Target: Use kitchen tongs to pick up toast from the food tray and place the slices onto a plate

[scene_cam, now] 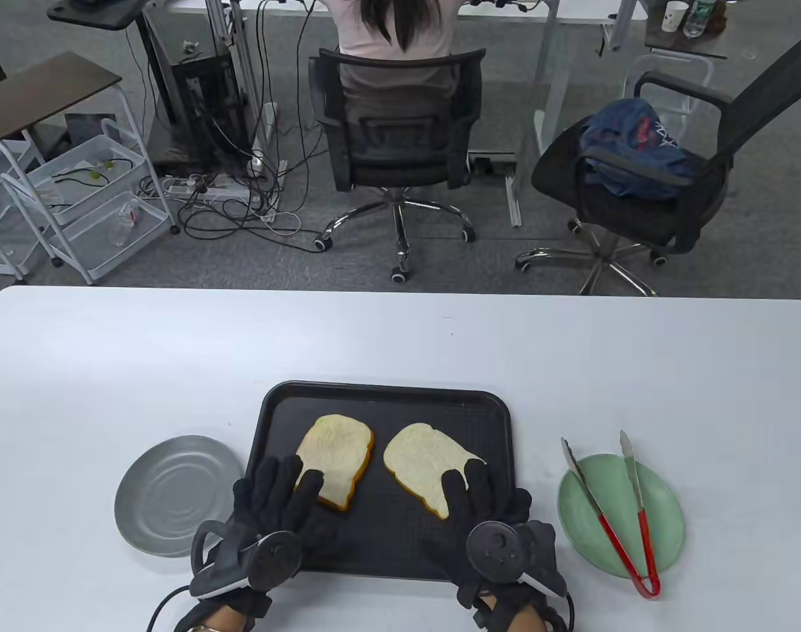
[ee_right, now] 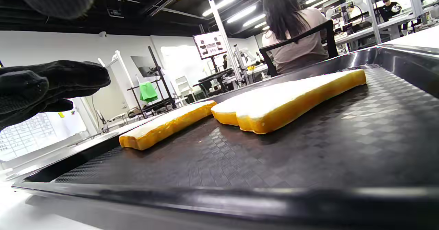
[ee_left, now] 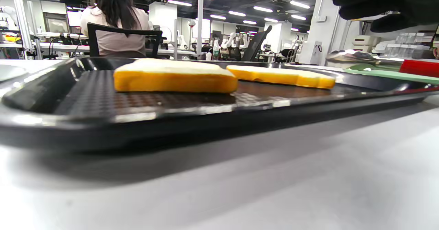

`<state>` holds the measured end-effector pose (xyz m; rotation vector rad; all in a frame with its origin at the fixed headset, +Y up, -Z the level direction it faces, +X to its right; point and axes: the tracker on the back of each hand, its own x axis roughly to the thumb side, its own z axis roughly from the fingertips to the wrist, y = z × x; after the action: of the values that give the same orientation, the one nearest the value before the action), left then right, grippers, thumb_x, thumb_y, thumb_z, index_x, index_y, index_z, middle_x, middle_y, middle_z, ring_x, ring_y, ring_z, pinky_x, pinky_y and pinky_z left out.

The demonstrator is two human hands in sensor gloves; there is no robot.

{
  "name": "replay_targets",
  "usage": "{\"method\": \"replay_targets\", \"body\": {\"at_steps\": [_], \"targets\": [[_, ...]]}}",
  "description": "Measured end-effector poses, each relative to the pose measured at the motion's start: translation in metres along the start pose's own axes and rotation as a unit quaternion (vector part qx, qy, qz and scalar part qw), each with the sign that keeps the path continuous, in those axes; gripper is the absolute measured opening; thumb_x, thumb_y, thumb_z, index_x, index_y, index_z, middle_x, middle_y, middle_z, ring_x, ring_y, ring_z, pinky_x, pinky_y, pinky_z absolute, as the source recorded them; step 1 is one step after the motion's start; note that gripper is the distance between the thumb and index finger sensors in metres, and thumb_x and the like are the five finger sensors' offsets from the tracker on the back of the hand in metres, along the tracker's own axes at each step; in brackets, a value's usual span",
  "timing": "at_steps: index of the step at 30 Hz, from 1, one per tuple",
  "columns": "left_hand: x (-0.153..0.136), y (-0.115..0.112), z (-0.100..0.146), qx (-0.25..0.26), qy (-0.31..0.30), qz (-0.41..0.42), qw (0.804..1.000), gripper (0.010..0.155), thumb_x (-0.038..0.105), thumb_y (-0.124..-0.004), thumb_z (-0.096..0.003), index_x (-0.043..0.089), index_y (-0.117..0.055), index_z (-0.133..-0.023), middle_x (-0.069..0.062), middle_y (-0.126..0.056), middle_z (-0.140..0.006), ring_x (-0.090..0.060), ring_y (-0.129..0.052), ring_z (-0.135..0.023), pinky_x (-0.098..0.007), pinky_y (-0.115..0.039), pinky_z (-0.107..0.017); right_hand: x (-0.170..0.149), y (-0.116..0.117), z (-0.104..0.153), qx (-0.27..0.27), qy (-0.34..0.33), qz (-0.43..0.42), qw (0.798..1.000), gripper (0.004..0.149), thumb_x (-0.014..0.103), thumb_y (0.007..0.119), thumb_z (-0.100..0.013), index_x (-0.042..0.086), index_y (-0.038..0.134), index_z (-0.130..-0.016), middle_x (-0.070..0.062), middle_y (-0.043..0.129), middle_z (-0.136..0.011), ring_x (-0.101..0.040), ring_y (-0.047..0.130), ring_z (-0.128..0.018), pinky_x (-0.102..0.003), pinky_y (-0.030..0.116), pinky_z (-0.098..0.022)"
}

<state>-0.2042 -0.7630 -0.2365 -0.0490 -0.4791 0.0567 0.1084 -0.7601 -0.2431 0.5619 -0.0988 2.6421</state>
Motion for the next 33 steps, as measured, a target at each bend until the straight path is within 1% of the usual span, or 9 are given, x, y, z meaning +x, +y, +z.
{"method": "replay_targets", "body": {"at_steps": [5, 17, 33], "targets": [[0.001, 0.0001, 0.0, -0.004, -0.001, -0.002, 1.0, 0.084, 0.066, -0.037, -0.0709, 0.007, -0.024, -0.13, -0.035, -0.018, -0.129, -0.066, -0.021, -0.113, -0.083, -0.034, -0.074, 0.0007, -0.0002, 0.0009, -0.003, -0.004, 0.001, 1.0, 0.093, 0.066, 0.07, -0.042, 0.011, 0.032, -0.107, -0.034, 0.018, -0.109, -0.063, 0.021, -0.094, -0.086, 0.025, -0.048], [0.001, 0.0002, -0.0002, -0.003, -0.003, 0.001, 1.0, 0.084, 0.065, -0.037, -0.0709, 0.008, -0.025, -0.13, -0.034, -0.019, -0.13, -0.065, -0.022, -0.113, -0.082, -0.034, -0.074, 0.0009, 0.0008, 0.0001, 0.004, -0.006, -0.013, 1.0, 0.094, 0.065, 0.07, -0.042, 0.009, 0.03, -0.107, -0.034, 0.017, -0.109, -0.063, 0.019, -0.094, -0.086, 0.024, -0.048], [0.0008, -0.0009, 0.0005, -0.002, -0.004, 0.01, 1.0, 0.083, 0.065, -0.037, -0.071, 0.007, -0.026, -0.13, -0.034, -0.021, -0.13, -0.066, -0.023, -0.113, -0.082, -0.035, -0.074, 0.0012, 0.002, 0.0007, 0.012, -0.003, -0.008, 1.0, 0.095, 0.066, 0.069, -0.042, 0.009, 0.029, -0.107, -0.034, 0.017, -0.108, -0.063, 0.019, -0.094, -0.086, 0.024, -0.048]]}}
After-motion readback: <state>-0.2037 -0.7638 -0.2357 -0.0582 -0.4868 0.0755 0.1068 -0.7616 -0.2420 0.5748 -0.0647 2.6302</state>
